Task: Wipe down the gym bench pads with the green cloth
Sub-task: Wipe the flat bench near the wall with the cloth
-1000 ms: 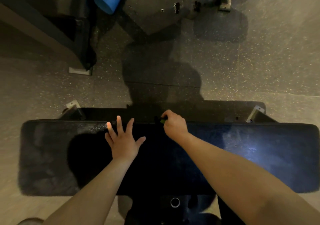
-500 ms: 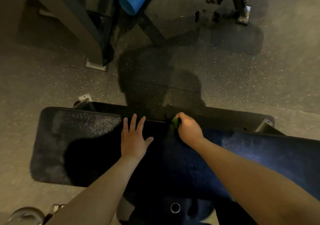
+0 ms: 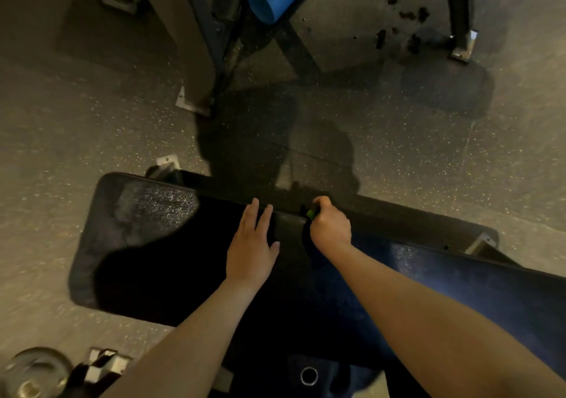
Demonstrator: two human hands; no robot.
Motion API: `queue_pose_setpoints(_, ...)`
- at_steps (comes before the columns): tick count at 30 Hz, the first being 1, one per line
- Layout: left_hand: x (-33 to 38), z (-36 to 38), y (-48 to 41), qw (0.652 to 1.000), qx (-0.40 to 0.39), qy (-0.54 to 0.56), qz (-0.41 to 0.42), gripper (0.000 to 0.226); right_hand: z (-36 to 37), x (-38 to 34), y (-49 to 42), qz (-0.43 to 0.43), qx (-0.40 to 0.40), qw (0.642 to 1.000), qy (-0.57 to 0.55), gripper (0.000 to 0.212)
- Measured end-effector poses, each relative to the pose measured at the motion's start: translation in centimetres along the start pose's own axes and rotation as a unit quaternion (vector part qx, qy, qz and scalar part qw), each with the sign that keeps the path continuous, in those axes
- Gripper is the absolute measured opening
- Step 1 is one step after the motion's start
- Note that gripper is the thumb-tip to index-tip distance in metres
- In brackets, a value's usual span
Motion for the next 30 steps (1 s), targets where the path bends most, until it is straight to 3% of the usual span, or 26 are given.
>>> queue_pose_setpoints(2,-2.0,-0.2,-0.2,0.999,0.016,-0.028,-0.014,0.084,1.2,-1.9,0.0,-0.019,-0.014,0.999,-0.032,0.041)
queue_pose_setpoints(6,-7.6,-0.5,-1.0,0.993,0.016,-0.009,-0.120,0.098,4.7,-6.8,-0.5,-0.023,-0.069,0.996,-0.054,0.045)
queue_pose_setpoints(12,-11.4,-0.8,-0.8,0.995,0.045,0.027,-0.089,0.094,11.3,-15.2,-1.0,-0.080,-0.096,0.990,-0.071,0.054)
queue_pose_setpoints(16,-13.4,-1.9,-0.8,0.992,0.057,0.052,-0.102,0.087,11.5,-15.0,-1.5,-0.095,-0.159,0.981,-0.065,0.055)
queue_pose_setpoints(20,-17.0,-3.3,-1.0,0.978,0.060,0.073,-0.187,0.093,9.8,-11.3,-1.4,-0.095,-0.096,0.990,-0.047,0.031)
queue_pose_setpoints(24,-21.7,-3.6,-0.9,0.953,0.039,0.138,-0.268,0.107,9.5,-10.6,-0.6,-0.109,-0.012,0.994,0.029,0.036)
queue_pose_setpoints(30,-24.3,-3.7,-0.8,0.947,0.040,0.194,-0.255,0.100,13.6,-17.0,-1.1,-0.050,-0.051,0.997,-0.023,0.045)
Point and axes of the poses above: each hand's wrist, its own y-axis away from the middle knuckle, its own z-axis out of the palm, x = y × z, the point moved 2 cm from there along -y, towards the middle knuckle, and after that the axes turned 11 degrees about -y, right-handed, at the moved point
